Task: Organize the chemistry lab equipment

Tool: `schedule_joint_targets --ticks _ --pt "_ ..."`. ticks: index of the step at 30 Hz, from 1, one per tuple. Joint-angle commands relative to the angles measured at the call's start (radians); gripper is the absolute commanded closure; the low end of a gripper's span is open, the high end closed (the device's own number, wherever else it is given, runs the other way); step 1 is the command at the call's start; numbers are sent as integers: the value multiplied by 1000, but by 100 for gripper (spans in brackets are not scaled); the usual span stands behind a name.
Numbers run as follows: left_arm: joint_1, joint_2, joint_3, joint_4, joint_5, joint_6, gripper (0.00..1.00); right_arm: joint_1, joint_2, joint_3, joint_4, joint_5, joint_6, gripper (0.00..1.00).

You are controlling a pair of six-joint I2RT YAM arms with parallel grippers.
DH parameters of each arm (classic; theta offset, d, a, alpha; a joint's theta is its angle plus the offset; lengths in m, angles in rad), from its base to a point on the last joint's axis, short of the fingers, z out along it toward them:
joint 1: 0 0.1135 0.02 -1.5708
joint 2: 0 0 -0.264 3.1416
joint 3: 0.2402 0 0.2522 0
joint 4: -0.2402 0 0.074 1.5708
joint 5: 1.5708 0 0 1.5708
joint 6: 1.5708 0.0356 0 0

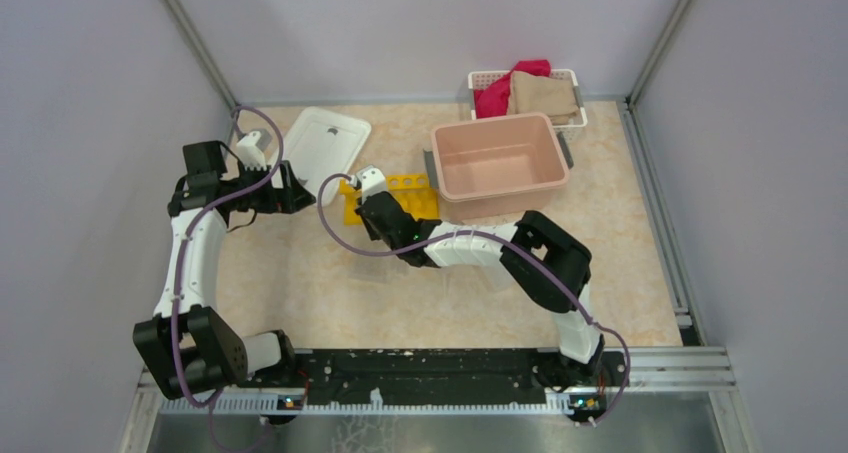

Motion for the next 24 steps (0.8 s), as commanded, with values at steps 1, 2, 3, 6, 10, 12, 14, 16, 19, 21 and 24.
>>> schedule_joint_targets --ticks 1,2,3,6,10,12,14,16,19,21,24 --pt "9 6 23 3 20 -8 1 -14 -28 -16 10 22 -8 100" --pt "11 8 23 2 20 -7 1 -15 -38 -20 12 22 -6 100" --pt "10 8 23 3 19 -6 1 -16 -45 -22 16 21 -6 100" --pt "10 9 23 3 20 -7 1 -16 -61 -17 12 18 -6 100" --pt "10 8 23 4 23 -11 1 -18 -62 -10 5 18 -8 100" --pt "13 4 23 3 22 -10 1 -19 -65 -13 6 24 -8 100" --pt "13 4 23 4 21 -10 1 -23 -67 -19 10 20 -6 100" --pt "13 4 25 4 23 -10 1 -24 -66 -18 10 20 -5 100" --pt "12 6 30 1 26 -11 1 -25 -66 -17 9 13 -4 100" --pt "14 6 34 1 26 -10 1 -25 -70 -17 7 -3 3 100" --pt "14 8 38 0 25 -11 1 -25 -84 -22 0 -34 13 100"
